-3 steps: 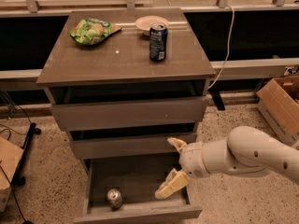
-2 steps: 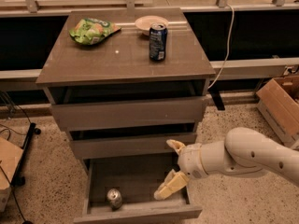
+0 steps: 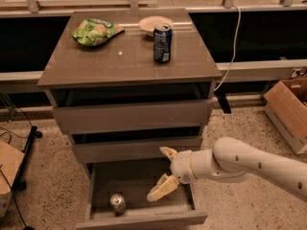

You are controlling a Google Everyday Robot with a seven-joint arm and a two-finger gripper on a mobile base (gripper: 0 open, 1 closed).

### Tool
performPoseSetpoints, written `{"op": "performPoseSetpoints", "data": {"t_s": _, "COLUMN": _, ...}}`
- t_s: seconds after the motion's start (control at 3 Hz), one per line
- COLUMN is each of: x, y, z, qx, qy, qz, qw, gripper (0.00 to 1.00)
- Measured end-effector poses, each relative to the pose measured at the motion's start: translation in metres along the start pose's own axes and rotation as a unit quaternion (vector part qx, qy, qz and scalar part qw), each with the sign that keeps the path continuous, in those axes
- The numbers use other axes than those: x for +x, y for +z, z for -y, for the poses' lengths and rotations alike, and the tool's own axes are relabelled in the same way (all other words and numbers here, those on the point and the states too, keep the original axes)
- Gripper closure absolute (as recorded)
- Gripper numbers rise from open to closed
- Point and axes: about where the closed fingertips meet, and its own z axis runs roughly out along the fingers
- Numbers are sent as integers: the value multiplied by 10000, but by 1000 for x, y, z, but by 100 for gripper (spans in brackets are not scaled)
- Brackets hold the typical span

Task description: Pick 7up can from bottom drawer and place on counter

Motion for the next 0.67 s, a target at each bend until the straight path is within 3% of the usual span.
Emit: {"op": "performPoseSetpoints", "data": {"t_s": 0.67, "x": 40, "y": 63, "z": 22, "qx": -178, "qy": -155, "qz": 484, "qw": 9985, "gripper": 0}}
